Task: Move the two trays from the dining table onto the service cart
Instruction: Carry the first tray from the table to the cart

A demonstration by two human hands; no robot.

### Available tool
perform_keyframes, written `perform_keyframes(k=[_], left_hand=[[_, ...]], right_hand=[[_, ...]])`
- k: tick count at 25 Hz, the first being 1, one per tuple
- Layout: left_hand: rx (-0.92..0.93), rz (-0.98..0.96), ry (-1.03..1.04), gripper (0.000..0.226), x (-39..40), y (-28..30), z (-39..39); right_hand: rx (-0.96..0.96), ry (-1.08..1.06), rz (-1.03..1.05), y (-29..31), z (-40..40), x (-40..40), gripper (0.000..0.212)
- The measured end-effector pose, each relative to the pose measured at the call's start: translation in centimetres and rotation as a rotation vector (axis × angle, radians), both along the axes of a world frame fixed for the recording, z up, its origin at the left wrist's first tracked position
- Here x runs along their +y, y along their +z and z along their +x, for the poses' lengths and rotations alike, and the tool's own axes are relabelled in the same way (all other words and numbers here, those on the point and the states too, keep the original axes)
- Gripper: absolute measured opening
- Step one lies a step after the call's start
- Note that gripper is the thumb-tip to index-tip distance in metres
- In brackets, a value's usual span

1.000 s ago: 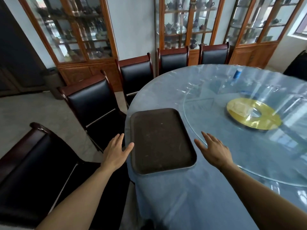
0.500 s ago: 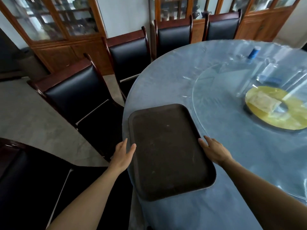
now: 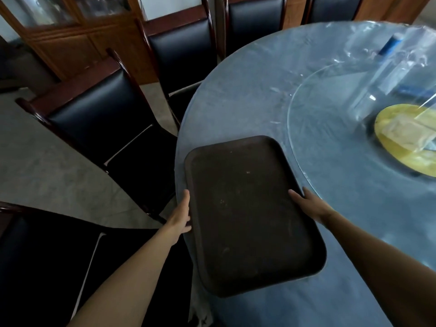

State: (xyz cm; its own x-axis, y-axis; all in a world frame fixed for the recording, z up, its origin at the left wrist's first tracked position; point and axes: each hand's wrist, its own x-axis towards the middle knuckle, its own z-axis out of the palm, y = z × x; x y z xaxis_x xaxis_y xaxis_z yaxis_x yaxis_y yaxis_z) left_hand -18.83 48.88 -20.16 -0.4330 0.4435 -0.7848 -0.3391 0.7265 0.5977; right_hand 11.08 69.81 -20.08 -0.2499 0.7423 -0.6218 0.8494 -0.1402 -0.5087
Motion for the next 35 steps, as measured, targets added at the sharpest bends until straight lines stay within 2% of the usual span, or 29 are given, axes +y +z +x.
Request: perform_keyframes(k=[5, 13, 19, 26, 28, 32, 35], left_hand=[[-0.043, -0.034, 0.001, 0.089, 0.8, -0.1, -0.7], [-0.036, -0.086, -0.025, 0.096, 1.8, 0.3, -1.1], [0.03, -0.067, -0.073, 0.098, 3.3, 4.6, -1.3], [0.119, 0.07, -0.303, 0.095, 7.4, 9.8, 4.8], [0.13, 0.111, -0.371, 0.096, 9.0, 11.0, 8.1], [0.115, 0.171, -0.565, 0.096, 11.5, 13.1, 16.3], [0.07, 0.236, -0.724, 0.086, 12.2, 14.9, 23.2]], right_hand=[[0.181, -0.136, -0.086, -0.6, -1.3, 1.3, 0.084], [0.174, -0.301, -0.201, 1.3, -1.6, 2.3, 0.073], [0.245, -0.35, -0.254, 5.6, 0.7, 1.1, 0.066], [0.338, -0.537, -0.159, 10.8, 10.5, -2.0, 0.072], [0.361, -0.603, -0.113, 12.4, 14.7, -3.6, 0.074], [0.4, -0.781, -0.001, 15.1, 24.3, -8.6, 0.065], [0.393, -0.913, 0.08, 17.0, 31.3, -13.6, 0.065]])
